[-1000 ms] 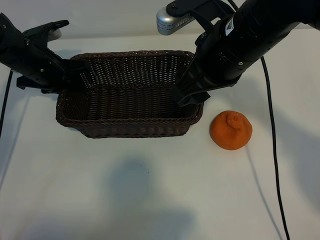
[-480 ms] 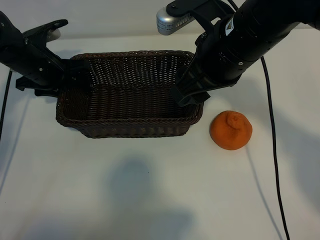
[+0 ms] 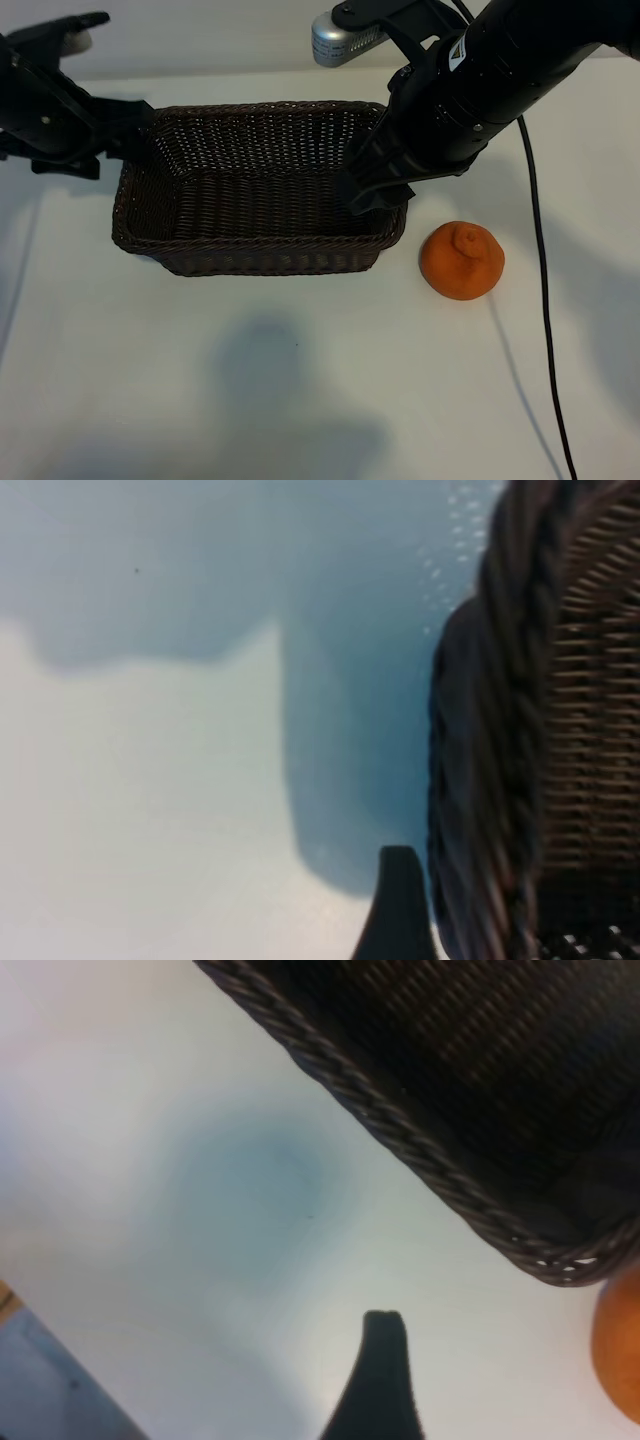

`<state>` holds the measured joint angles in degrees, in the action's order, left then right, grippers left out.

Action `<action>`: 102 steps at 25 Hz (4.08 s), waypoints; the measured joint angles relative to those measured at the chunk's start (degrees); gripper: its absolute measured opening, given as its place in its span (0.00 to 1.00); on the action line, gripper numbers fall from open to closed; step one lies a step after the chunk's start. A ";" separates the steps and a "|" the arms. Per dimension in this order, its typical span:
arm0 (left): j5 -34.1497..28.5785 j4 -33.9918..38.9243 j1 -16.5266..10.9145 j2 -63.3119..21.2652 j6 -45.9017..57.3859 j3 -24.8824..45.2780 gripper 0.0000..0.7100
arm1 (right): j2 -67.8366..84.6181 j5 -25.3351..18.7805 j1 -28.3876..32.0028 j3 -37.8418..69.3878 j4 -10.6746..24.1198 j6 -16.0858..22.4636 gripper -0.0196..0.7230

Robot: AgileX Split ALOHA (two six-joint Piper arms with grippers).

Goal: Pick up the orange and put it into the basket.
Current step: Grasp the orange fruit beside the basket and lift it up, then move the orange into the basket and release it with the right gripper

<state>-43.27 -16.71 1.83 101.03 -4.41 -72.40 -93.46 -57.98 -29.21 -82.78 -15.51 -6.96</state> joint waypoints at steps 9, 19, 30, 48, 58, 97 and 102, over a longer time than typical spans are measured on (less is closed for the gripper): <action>-0.11 -4.45 0.00 -7.82 -2.57 0.00 0.84 | 0.00 1.12 0.00 0.00 0.31 0.22 0.82; -0.84 -10.13 0.00 -8.08 -7.25 0.00 0.84 | 0.00 -7.97 0.00 0.00 24.17 9.30 0.82; -1.10 -10.13 0.00 -8.13 -7.35 0.00 0.84 | 0.00 1.14 8.28 6.77 17.52 6.96 0.82; -1.62 -10.13 0.00 -8.13 -8.15 0.00 0.83 | -9.64 18.12 10.53 18.27 5.24 -3.31 0.82; -1.96 -10.13 0.00 -8.13 -8.52 0.00 0.83 | -12.71 21.99 10.56 18.27 5.30 -3.22 0.26; -2.61 -10.13 0.00 -8.13 -8.64 0.00 0.83 | 3.27 14.75 10.56 2.21 -2.55 -5.19 0.18; -2.61 -10.13 0.00 -8.13 -8.64 0.00 0.83 | -1.42 15.42 10.48 1.91 -15.23 -17.75 0.18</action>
<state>-45.88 -26.84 1.83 92.91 -13.05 -72.40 -94.88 -42.56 -18.73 -80.87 -30.74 -24.71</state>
